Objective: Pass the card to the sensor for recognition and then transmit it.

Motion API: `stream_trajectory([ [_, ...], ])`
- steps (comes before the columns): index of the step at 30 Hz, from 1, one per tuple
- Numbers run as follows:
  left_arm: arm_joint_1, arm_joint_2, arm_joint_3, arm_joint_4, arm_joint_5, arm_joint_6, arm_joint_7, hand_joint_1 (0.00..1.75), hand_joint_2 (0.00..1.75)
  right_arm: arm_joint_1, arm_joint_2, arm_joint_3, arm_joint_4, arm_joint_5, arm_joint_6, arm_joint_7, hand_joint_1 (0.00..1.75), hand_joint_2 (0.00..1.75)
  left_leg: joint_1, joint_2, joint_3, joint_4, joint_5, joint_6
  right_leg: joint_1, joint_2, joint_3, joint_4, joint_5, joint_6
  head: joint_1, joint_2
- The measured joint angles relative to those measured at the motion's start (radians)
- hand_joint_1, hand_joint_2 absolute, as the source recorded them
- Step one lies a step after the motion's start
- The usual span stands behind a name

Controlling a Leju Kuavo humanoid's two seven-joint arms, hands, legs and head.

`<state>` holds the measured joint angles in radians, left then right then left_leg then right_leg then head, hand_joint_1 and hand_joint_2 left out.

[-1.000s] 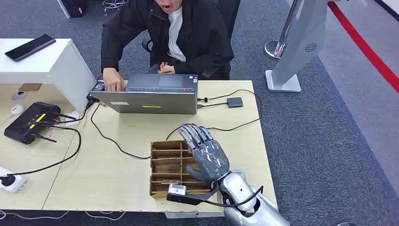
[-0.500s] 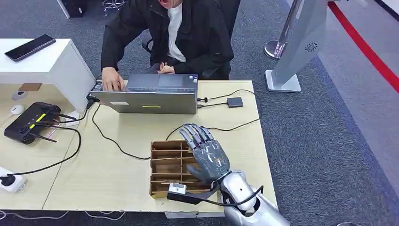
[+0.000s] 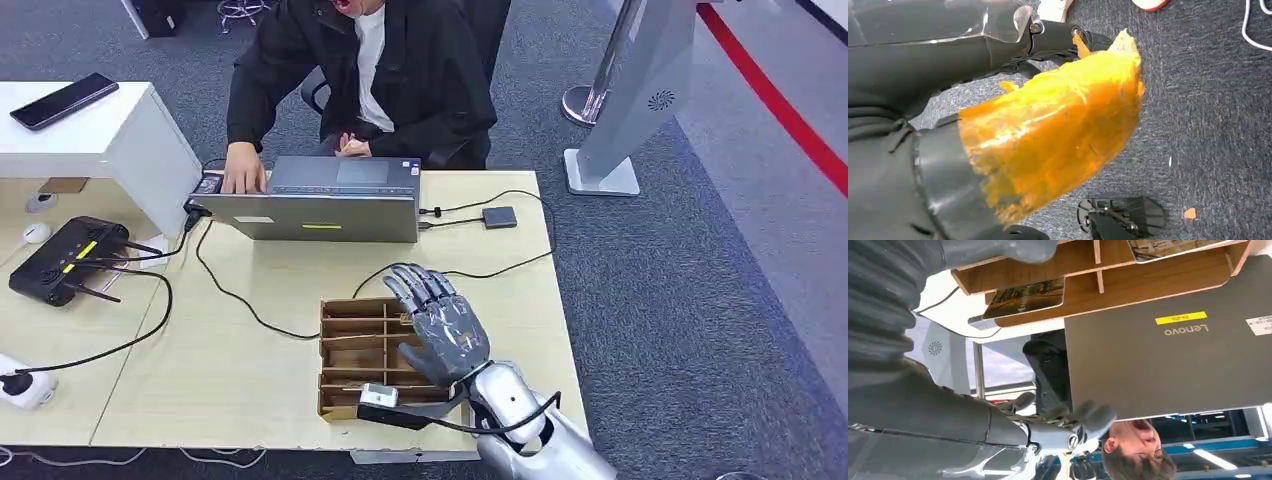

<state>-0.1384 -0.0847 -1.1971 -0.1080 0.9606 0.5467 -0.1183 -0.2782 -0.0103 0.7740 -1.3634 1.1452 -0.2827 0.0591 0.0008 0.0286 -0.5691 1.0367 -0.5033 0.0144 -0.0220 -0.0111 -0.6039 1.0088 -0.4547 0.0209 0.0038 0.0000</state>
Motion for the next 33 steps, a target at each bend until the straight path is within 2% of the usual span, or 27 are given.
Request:
stream_trajectory([
  [5,-0.001,0.000,0.000,0.000,0.000,0.000,0.000,0.00,0.00,0.000,0.000,-0.004,0.003,0.000,0.006,0.000,0.45,1.75,0.000,0.000,0.000,0.000,0.000,0.000,0.000,0.000,0.000,0.000,0.000,0.000,0.000,0.000],
  [8,-0.001,0.000,0.000,0.000,0.000,-0.001,0.000,0.00,0.00,0.000,0.000,-0.006,0.005,0.000,0.007,0.000,0.42,1.75,0.000,0.000,0.000,0.000,0.000,0.000,0.000,0.000,0.000,0.000,0.000,0.000,0.000,0.000],
  [28,-0.003,0.000,-0.002,0.000,0.006,-0.001,0.000,0.00,0.00,0.000,0.000,-0.011,0.009,-0.002,0.011,0.001,0.47,1.75,0.000,0.000,0.000,0.000,0.000,0.000,0.000,0.000,0.000,0.000,0.000,0.000,0.000,0.000],
  [33,-0.003,0.000,-0.008,0.000,0.011,-0.001,0.000,0.00,0.00,0.000,0.000,-0.013,0.009,-0.003,0.014,0.001,0.56,1.75,0.000,0.000,0.000,0.000,0.000,0.000,0.000,0.000,0.000,0.000,0.000,0.000,0.000,0.000],
])
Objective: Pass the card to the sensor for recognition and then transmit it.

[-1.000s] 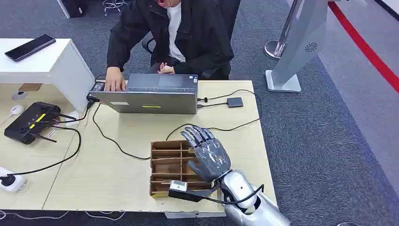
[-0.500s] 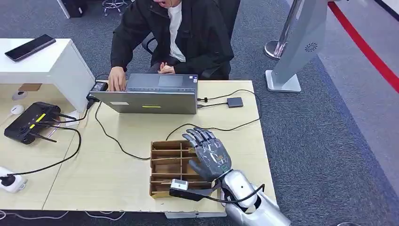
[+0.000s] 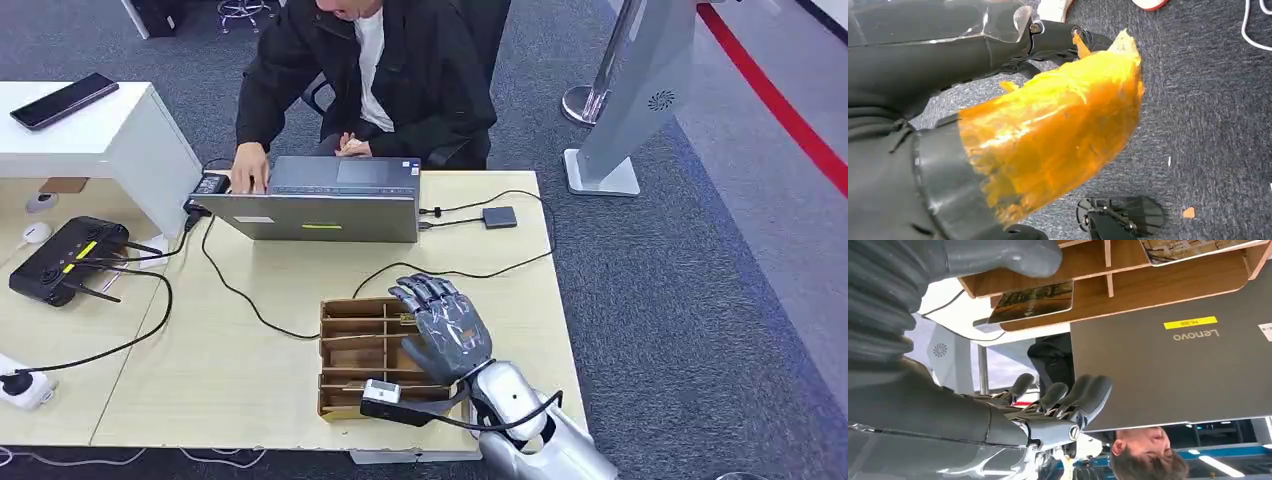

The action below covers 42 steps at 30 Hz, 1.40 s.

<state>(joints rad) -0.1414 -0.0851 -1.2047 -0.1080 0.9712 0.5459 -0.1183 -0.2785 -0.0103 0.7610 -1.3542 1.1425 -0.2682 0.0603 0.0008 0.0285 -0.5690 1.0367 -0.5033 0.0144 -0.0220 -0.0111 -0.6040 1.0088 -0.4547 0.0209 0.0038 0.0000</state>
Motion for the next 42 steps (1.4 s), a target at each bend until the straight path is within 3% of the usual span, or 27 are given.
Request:
stream_trajectory([
  [18,0.000,0.000,-0.016,0.000,0.012,0.000,0.000,0.00,0.00,0.001,0.000,-0.005,0.007,0.000,0.010,0.002,0.52,1.75,0.000,0.000,0.000,0.000,0.000,0.000,0.000,0.000,0.000,0.000,0.000,0.000,0.000,0.000],
  [25,0.000,0.000,-0.017,0.000,0.013,0.000,0.000,0.00,0.00,0.001,0.000,-0.005,0.011,0.000,0.012,0.002,0.70,1.75,0.000,0.000,0.000,0.000,0.000,0.000,0.000,0.000,0.000,0.000,0.000,0.000,0.000,0.000],
  [42,0.000,0.000,-0.017,0.000,0.014,0.000,0.000,0.00,0.00,0.001,0.000,-0.006,0.019,0.000,0.013,0.003,0.61,1.75,0.000,0.000,0.000,0.000,0.000,0.000,0.000,0.000,0.000,0.000,0.000,0.000,0.000,0.000],
])
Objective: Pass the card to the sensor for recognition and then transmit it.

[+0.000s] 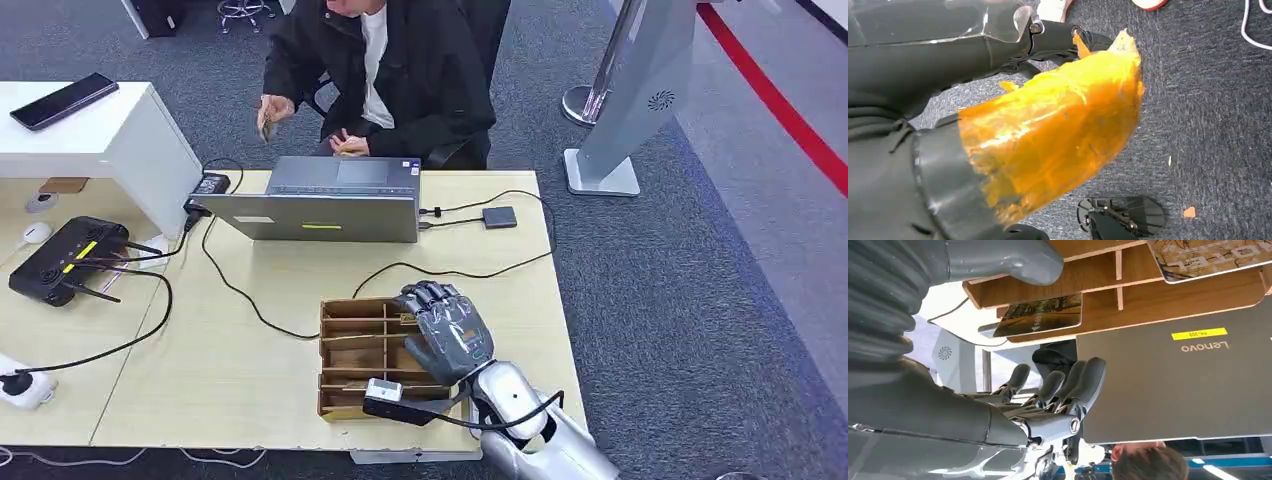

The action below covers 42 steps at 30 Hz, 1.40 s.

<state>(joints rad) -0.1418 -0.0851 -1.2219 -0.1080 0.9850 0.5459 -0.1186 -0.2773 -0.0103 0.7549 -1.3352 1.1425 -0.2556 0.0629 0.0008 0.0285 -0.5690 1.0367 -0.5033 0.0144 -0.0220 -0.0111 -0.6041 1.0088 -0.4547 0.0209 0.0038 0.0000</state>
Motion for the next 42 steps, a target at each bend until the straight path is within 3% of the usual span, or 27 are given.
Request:
stream_trajectory([
  [9,0.000,0.000,0.000,0.000,0.000,0.000,0.000,0.00,0.00,0.000,0.000,0.000,0.007,0.000,0.001,0.000,0.66,1.75,0.000,0.000,0.000,0.000,0.000,0.000,0.000,0.000,0.000,0.000,0.000,0.000,0.000,0.000],
  [17,0.000,0.000,-0.001,0.000,0.000,0.000,0.000,0.00,0.00,0.000,0.000,0.000,0.014,0.000,0.002,0.000,0.89,1.75,0.000,0.000,0.000,0.000,0.000,0.000,0.000,0.000,0.000,0.000,0.000,0.000,0.000,0.000],
  [19,0.000,0.000,-0.001,0.000,0.000,0.000,0.000,0.00,0.00,0.000,0.000,0.000,0.014,0.000,0.002,0.000,1.24,1.75,0.000,0.000,0.000,0.000,0.000,0.000,0.000,0.000,0.000,0.000,0.000,0.000,0.000,0.000],
  [21,-0.001,0.000,-0.001,0.000,-0.001,0.000,0.000,0.00,0.00,0.000,0.000,0.000,0.014,0.000,0.002,0.000,1.33,1.75,0.000,0.000,0.000,0.000,0.000,0.000,0.000,0.000,0.000,0.000,0.000,0.000,0.000,0.000],
  [38,-0.001,0.000,-0.002,0.000,-0.002,0.000,0.000,0.00,0.00,-0.001,0.000,-0.008,0.015,0.000,0.002,0.000,1.45,1.75,0.000,0.000,0.000,0.000,0.000,0.000,0.000,0.000,0.000,0.000,0.000,0.000,0.000,0.000],
  [41,-0.002,0.000,-0.002,0.000,-0.001,0.000,0.000,0.00,0.00,-0.001,0.000,-0.009,0.015,0.000,-0.003,0.000,1.55,1.75,0.000,0.000,0.000,0.000,0.000,0.000,0.000,0.000,0.000,0.000,0.000,0.000,0.000,0.000],
  [42,-0.002,0.000,-0.002,0.000,0.000,0.000,0.000,0.00,0.00,0.000,0.000,-0.009,0.015,0.002,-0.005,0.000,1.68,1.75,0.000,0.000,0.000,0.000,0.000,0.000,0.000,0.000,0.000,0.000,0.000,0.000,0.000,0.000],
])
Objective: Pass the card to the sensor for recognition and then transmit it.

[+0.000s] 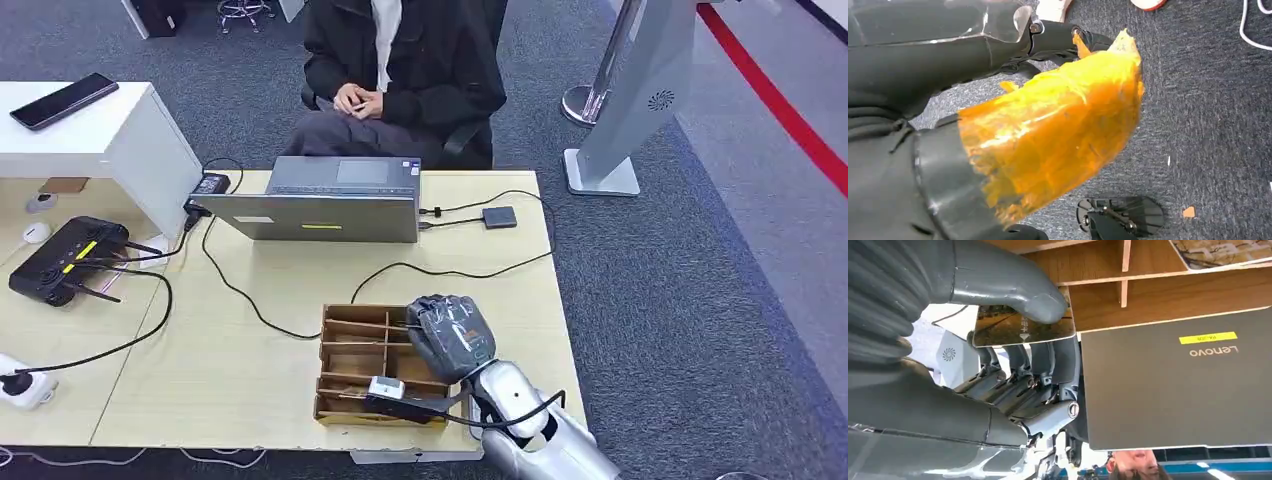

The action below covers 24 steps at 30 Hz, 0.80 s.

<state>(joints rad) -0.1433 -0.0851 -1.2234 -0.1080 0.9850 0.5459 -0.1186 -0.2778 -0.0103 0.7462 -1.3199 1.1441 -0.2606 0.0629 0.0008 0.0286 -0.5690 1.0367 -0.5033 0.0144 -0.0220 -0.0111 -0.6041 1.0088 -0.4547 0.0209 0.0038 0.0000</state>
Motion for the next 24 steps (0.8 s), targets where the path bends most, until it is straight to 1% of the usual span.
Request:
stream_trajectory([
  [1,0.000,0.000,0.000,0.000,0.002,0.000,0.000,0.00,0.00,0.000,0.000,0.000,0.000,0.001,-0.004,-0.001,1.73,1.75,0.000,0.000,0.000,0.000,0.000,0.000,0.000,0.000,0.000,0.000,0.000,0.000,0.000,0.000],
  [3,0.000,0.000,0.000,0.000,0.003,0.000,0.000,0.00,0.00,0.001,0.000,0.000,-0.001,0.002,-0.015,-0.003,1.75,1.75,0.000,0.000,0.000,0.000,0.000,0.000,0.000,0.000,0.000,0.000,0.000,0.000,0.000,0.000],
  [10,0.000,0.000,-0.006,0.000,0.017,0.001,-0.004,0.00,0.00,0.013,0.000,-0.003,-0.023,0.019,-0.078,-0.030,1.75,1.75,0.000,0.000,0.000,0.000,0.000,0.000,0.000,0.000,0.000,0.000,0.000,0.000,0.000,0.000],
  [19,0.000,0.000,-0.009,0.000,0.036,0.002,-0.010,0.00,0.00,0.043,0.006,-0.006,-0.092,0.042,-0.177,-0.078,1.75,1.75,0.000,0.000,0.000,0.000,0.000,0.000,0.000,0.000,0.000,0.000,0.000,0.000,0.000,0.000],
  [24,0.000,0.000,-0.014,0.000,0.042,0.003,-0.017,0.00,0.00,0.053,0.006,-0.006,-0.131,0.047,-0.206,-0.097,1.75,1.75,0.000,0.000,0.000,0.000,0.000,0.000,0.000,0.000,0.000,0.000,0.000,0.000,0.000,0.000],
])
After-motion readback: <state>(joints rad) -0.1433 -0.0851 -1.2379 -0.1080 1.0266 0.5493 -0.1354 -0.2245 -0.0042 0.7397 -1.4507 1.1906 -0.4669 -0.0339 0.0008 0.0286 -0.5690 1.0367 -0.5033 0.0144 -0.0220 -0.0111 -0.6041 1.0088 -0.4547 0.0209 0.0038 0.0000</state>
